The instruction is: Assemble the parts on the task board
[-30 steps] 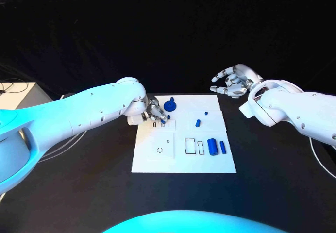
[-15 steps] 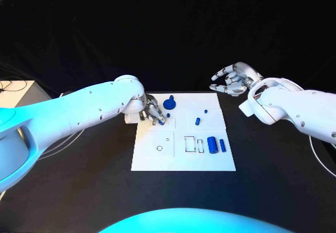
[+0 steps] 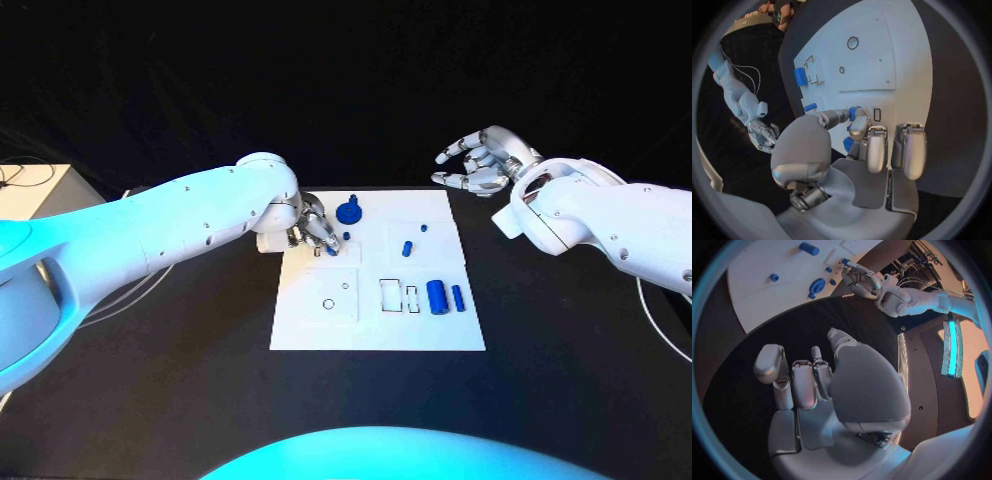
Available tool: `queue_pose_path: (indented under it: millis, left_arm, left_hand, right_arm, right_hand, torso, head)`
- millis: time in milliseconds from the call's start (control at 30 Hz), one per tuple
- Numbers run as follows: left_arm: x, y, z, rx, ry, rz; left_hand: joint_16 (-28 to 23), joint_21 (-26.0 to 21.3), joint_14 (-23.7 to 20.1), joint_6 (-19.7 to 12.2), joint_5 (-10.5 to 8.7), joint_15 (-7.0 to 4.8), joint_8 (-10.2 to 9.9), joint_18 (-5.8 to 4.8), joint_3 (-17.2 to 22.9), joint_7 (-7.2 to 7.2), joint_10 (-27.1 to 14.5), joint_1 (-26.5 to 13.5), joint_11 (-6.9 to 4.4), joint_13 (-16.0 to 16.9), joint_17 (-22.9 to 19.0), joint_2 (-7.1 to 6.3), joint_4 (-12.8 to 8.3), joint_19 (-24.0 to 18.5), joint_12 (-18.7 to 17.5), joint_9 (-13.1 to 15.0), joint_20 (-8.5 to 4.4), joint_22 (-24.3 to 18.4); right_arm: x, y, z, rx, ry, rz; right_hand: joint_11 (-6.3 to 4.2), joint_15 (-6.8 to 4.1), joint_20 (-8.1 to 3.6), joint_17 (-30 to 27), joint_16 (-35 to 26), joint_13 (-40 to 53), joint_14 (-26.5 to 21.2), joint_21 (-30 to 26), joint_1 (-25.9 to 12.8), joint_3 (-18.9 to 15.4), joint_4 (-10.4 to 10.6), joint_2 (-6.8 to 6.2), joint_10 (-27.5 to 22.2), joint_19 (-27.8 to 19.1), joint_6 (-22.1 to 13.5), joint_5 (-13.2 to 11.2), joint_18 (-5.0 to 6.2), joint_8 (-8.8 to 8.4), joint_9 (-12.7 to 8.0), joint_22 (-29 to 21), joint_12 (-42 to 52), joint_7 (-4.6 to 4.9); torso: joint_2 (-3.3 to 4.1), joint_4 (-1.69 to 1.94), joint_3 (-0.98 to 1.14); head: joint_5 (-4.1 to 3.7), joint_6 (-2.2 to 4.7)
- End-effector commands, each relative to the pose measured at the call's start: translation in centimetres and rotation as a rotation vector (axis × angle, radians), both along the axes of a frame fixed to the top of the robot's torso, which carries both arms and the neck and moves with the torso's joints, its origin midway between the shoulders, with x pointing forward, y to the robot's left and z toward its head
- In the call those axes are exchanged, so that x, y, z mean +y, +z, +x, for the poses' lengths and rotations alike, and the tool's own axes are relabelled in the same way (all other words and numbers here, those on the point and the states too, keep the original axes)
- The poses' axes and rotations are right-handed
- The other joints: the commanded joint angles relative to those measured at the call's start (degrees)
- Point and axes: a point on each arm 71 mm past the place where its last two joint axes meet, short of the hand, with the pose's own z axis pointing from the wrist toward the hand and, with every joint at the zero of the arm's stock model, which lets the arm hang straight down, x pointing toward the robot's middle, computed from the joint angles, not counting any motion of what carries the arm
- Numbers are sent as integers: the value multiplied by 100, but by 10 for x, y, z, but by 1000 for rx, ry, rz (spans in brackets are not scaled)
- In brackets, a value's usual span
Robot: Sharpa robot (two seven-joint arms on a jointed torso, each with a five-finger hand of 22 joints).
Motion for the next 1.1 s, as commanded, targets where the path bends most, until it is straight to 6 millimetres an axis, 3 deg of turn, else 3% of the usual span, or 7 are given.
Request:
queue_pose_path:
  millis: [33,1100]
  left_arm:
    - [-3,1,0,-12,-5,-1]
    - [-9,1,-1,-18,-35,21]
  left_hand:
    - [19,15,596,58,32,-38,-30,-58,984,-57,29,3,-6,5,1509,76,-1029,324,-3,9,-53,1052]
    - [19,18,596,69,43,-40,-36,-60,974,-61,39,1,-9,15,1509,86,-1036,328,1,15,-54,1059]
  right_arm:
    - [2,-1,-1,2,15,-8]
    - [2,-1,0,-1,14,-7]
  right_hand:
    - [7,-6,4,-4,-25,451,82,-14,-37,32,3,-14,-25,12,-50,-11,104,24,8,138,-24,1]
    - [6,-7,3,-4,-29,448,84,-26,-47,36,4,-15,-25,15,-52,-13,105,28,9,132,-25,0]
  torso:
    - [-3,7,1]
    - [-5,4,2]
  head:
    - [0,-7]
    - [-9,-26]
